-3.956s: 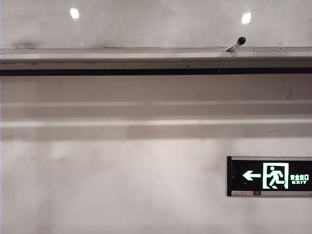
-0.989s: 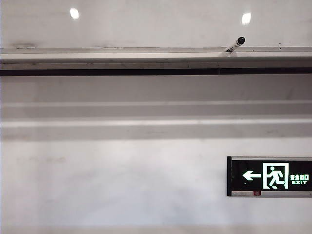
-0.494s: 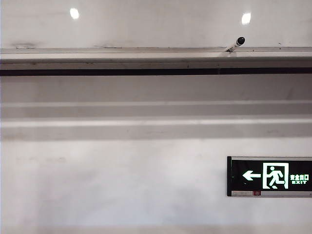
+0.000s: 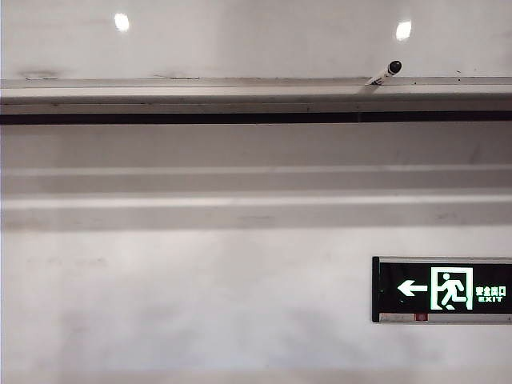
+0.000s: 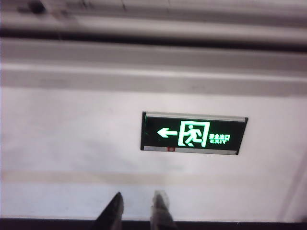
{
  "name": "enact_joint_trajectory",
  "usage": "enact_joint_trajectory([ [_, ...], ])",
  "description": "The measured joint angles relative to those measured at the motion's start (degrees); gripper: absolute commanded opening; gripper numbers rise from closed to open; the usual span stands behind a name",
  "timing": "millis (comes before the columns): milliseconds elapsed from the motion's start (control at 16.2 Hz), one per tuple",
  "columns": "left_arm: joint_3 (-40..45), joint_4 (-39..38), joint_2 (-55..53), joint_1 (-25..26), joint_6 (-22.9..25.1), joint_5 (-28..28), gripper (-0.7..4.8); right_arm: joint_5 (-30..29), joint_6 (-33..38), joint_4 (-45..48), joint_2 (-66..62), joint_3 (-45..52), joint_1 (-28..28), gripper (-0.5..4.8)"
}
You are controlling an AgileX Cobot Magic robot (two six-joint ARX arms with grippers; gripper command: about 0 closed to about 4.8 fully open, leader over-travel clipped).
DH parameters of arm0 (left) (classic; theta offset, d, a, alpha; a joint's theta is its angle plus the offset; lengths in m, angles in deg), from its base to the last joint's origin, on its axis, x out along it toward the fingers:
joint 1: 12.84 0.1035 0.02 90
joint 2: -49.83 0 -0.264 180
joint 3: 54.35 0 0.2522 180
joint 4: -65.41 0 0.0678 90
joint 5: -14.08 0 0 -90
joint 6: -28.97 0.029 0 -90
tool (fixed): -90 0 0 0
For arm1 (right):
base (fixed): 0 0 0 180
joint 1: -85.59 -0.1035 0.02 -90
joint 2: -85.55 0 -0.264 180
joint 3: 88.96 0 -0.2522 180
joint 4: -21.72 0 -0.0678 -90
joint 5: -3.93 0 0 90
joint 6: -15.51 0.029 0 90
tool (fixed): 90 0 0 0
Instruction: Take a marker from the whiteboard tray, write "Hi!" on the whiteboard, and then put the marker back vertically into the whiteboard tray.
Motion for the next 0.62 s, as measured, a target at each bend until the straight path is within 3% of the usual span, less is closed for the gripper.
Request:
enact_joint_trajectory([
  [185,0.0,0.0,0.0,0.0,0.0,0.0,0.22,-0.6,0.1,6.6,0.0,4.1,0.7,0.86],
  [618,0.0,0.0,0.0,0.0,0.0,0.0,0.22,-1.0,0.0,6.9,0.0,4.1,0.7,0.86],
])
